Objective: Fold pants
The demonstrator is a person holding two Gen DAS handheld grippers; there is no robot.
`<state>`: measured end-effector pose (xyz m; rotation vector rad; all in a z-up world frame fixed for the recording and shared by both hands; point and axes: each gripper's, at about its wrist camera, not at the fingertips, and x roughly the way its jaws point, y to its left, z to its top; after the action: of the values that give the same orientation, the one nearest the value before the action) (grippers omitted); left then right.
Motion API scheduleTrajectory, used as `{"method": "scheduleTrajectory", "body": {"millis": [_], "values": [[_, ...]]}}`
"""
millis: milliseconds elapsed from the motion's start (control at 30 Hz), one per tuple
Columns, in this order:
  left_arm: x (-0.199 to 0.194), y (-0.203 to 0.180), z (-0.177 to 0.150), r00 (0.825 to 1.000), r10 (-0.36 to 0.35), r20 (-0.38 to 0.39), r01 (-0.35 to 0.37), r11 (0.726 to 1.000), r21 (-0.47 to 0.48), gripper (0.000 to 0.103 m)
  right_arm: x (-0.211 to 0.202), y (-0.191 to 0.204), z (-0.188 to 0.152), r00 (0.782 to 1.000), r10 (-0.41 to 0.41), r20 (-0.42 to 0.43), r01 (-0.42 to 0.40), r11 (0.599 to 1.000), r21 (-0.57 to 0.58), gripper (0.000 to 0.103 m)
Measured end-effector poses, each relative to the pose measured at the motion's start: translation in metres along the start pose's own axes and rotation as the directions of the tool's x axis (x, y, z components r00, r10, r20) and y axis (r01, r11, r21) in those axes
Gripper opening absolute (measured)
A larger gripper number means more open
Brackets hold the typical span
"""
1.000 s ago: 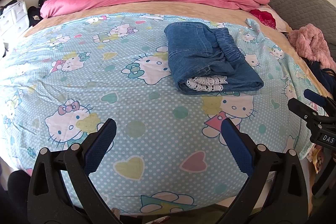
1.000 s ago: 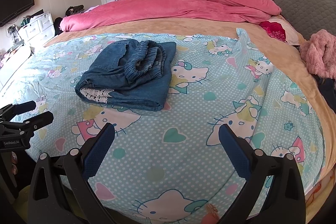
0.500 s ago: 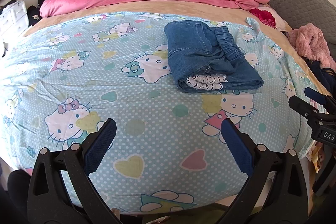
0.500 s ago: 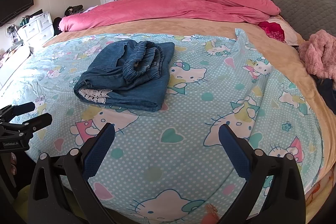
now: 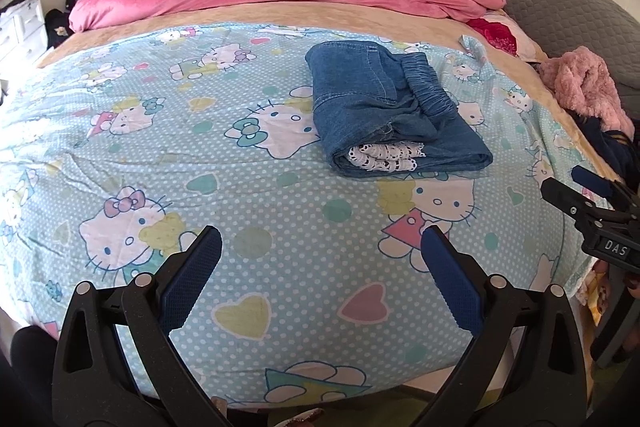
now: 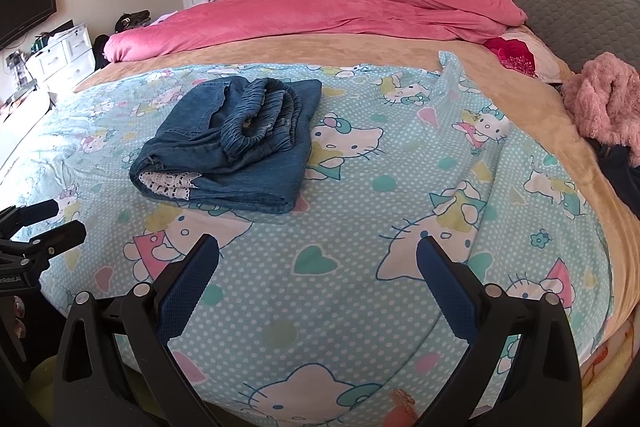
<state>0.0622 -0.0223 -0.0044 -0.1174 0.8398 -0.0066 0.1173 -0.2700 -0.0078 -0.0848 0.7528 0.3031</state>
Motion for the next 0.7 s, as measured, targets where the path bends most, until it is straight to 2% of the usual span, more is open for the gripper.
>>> {"method": "scheduleTrajectory", "body": {"millis": [100, 267, 333, 433, 500, 600, 667, 700], "values": [[0.000, 0.003, 0.000, 1.000, -0.020, -0.001, 0.020, 1.000, -0.012, 0.094, 0.002, -0.001, 0.000, 1.000, -0.005, 0.000, 0.005, 1.000, 0.002, 0.099], [0.005, 0.009, 0.001, 0.998, 0.066, -0.015, -0.066, 0.998, -0.020, 0.094, 0.008, -0.007, 0.000, 1.000, -0.022, -0.010, 0.023, 1.000, 0.016, 0.099], [0.007, 0.018, 0.001, 0.996, 0.083, -0.022, -0.084, 0.996, -0.035, 0.094, 0.012, -0.013, 0.000, 0.999, -0.032, -0.013, 0.032, 0.999, 0.027, 0.099], [0.007, 0.038, 0.006, 0.998, 0.061, -0.032, -0.063, 0.995, -0.077, 0.094, 0.018, -0.028, 0.004, 0.998, -0.066, -0.009, 0.067, 0.997, 0.046, 0.099], [0.008, 0.058, 0.012, 0.996, 0.083, -0.043, -0.088, 0.990, -0.113, 0.094, 0.020, -0.043, 0.008, 0.994, -0.105, -0.007, 0.105, 0.993, 0.056, 0.099], [0.011, 0.107, 0.028, 0.983, 0.166, -0.076, -0.177, 0.968, -0.176, 0.094, 0.028, -0.094, 0.027, 0.984, -0.178, -0.019, 0.178, 0.973, 0.145, 0.099], [0.021, 0.148, 0.044, 0.955, 0.275, -0.114, -0.293, 0.938, -0.187, 0.094, 0.038, -0.138, 0.042, 0.965, -0.257, -0.049, 0.262, 0.946, 0.190, 0.099], [0.030, 0.173, 0.055, 0.931, 0.337, -0.139, -0.359, 0.915, -0.184, 0.094, 0.046, -0.163, 0.051, 0.951, -0.302, -0.071, 0.310, 0.927, 0.210, 0.099]]}}
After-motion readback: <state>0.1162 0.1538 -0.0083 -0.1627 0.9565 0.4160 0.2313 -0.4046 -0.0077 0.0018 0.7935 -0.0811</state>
